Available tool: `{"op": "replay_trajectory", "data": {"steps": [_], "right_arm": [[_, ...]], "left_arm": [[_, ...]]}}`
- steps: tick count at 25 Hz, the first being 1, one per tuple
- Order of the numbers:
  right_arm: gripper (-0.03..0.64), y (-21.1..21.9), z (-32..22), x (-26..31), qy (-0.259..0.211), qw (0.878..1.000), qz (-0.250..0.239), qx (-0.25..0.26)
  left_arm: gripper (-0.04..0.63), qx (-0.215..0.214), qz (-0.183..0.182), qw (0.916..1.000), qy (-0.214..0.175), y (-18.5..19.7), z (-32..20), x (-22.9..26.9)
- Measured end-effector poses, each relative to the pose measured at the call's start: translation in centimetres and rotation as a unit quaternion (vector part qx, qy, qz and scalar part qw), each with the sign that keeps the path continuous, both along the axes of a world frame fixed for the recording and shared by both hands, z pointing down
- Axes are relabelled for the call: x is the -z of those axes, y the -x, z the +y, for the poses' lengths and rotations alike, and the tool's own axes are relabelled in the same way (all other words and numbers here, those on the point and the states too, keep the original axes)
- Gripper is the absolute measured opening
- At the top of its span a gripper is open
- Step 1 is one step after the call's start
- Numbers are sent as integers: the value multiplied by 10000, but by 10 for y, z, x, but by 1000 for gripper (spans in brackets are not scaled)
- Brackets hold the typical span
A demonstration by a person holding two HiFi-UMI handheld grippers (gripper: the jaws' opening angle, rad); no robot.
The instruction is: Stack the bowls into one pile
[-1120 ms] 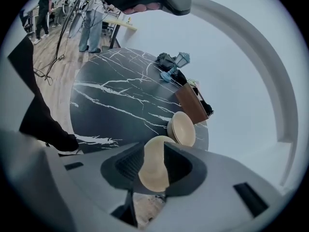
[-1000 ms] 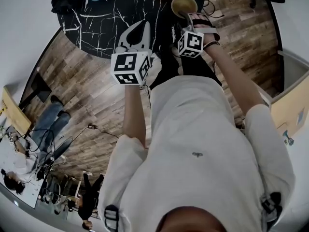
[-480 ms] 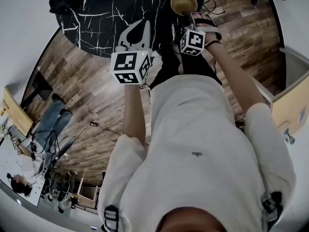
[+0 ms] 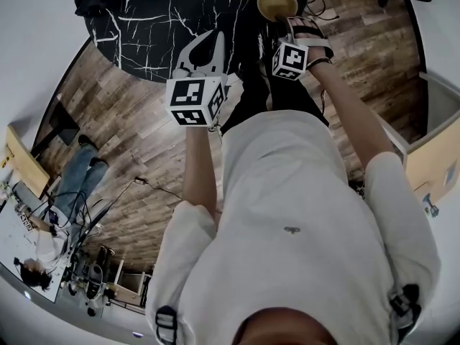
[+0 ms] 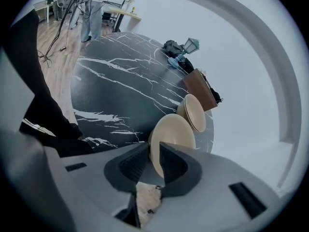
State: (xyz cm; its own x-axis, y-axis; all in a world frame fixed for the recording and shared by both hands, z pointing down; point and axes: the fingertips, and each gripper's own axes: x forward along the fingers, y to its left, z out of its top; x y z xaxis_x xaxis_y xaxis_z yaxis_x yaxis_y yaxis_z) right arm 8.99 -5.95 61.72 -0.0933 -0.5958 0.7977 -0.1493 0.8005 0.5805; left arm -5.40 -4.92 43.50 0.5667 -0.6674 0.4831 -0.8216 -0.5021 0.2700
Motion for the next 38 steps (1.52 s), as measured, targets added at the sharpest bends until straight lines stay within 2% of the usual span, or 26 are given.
{"op": "replay_trajectory", "data": {"steps": [10, 24, 38], "right_arm": [[41, 1, 1, -2, -60, 10000, 73, 32], [34, -5, -2, 5, -191, 9996, 216, 55], [31, -16, -22, 34, -514, 9980, 329, 161]], "left_arm": [[8, 39, -16, 10000, -7, 6, 3, 0], [8, 45, 17, 10000, -61, 6, 5, 3], [8, 9, 88, 9998, -188, -2, -1, 11]]}}
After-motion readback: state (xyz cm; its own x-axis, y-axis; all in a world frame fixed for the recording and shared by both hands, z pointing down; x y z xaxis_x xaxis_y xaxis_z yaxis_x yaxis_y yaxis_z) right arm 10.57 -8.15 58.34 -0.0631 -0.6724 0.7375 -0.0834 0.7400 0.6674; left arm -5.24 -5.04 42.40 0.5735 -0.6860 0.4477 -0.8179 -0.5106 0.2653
